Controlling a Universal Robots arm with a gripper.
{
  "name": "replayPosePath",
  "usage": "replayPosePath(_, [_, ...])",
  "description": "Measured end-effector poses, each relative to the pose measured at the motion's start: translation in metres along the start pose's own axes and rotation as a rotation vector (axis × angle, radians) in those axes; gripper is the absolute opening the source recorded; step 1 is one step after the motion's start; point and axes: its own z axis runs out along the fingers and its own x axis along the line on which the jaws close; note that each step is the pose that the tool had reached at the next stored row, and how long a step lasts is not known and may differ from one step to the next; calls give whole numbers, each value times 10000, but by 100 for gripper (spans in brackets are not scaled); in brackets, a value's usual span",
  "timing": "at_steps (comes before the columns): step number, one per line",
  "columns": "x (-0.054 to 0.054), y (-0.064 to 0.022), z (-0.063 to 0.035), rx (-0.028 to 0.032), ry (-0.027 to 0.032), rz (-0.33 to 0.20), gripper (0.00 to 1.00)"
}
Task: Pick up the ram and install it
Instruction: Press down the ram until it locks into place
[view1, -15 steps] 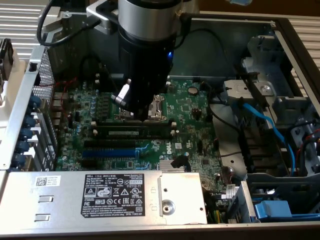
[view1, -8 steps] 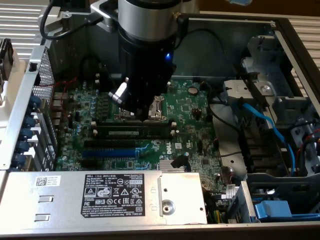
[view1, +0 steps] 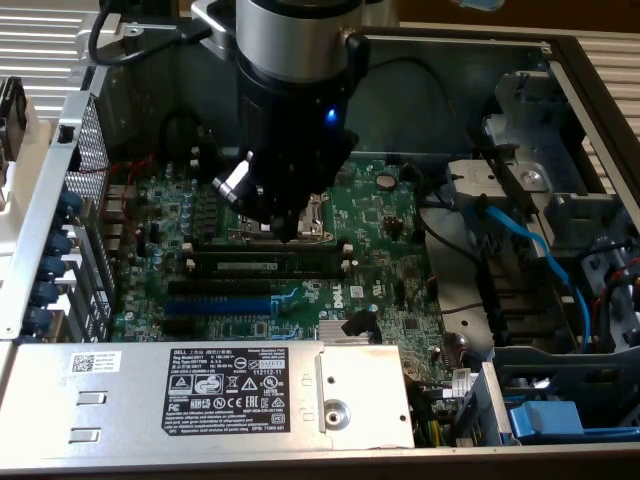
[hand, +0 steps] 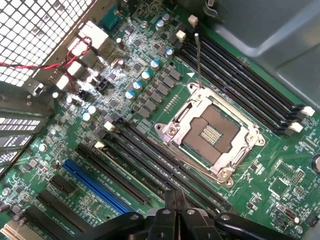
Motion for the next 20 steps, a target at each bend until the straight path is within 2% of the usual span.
replayPosePath(12, [0, 0, 0, 25, -40, 1539, 10])
replayPosePath(20, [0, 0, 0, 59, -13, 2469, 10])
